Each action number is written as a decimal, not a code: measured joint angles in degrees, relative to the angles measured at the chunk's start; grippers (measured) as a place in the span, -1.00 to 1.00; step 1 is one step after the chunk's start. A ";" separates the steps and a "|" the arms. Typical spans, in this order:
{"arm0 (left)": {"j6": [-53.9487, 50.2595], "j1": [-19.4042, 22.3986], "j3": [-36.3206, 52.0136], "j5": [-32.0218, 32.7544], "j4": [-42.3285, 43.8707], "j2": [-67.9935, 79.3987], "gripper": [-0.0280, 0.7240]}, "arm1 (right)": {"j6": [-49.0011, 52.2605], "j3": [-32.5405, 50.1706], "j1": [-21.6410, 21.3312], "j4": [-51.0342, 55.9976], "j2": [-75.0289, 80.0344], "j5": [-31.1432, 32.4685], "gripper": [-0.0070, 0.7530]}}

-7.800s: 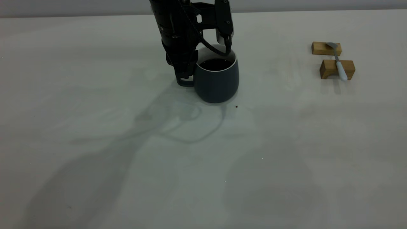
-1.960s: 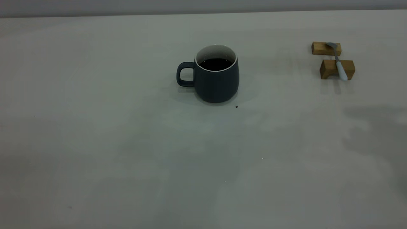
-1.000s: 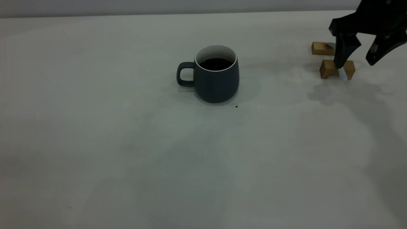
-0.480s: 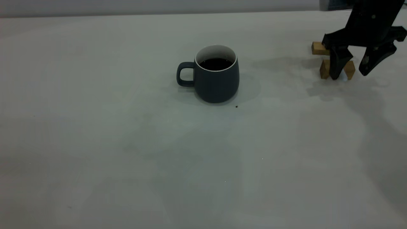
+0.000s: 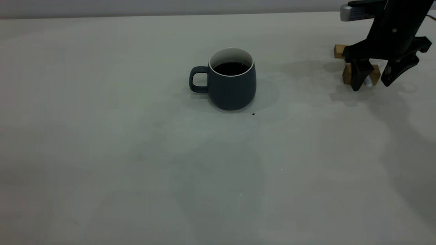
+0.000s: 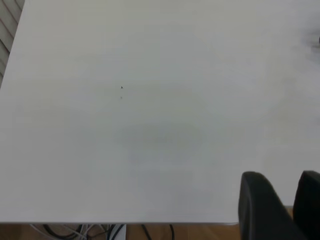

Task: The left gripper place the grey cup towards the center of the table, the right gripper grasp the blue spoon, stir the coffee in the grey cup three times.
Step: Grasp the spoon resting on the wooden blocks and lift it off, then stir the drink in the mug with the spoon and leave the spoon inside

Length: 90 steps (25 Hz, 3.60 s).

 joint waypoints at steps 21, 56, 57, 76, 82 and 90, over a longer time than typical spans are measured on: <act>0.00 0.00 0.00 0.00 0.00 0.00 -0.29 | 7.47 0.00 0.57 3.56 -12.50 7.85 -0.64; 0.00 0.00 0.00 0.00 0.00 0.00 -0.29 | 37.13 0.00 12.68 74.99 -15.15 30.05 -0.64; 0.00 0.00 0.00 0.00 0.00 0.00 -0.29 | 38.03 0.00 12.81 76.40 -14.22 29.98 -0.64; 0.00 0.00 0.00 0.00 0.00 0.00 -0.29 | 38.51 0.00 12.05 87.39 -1.80 18.78 -0.64; 0.00 0.00 0.00 0.00 0.00 0.00 -0.29 | 33.68 0.00 10.81 91.49 0.83 16.56 -0.64; 0.00 0.00 0.00 0.00 0.00 0.00 -0.29 | 41.80 0.00 7.54 87.70 1.29 19.66 -0.64</act>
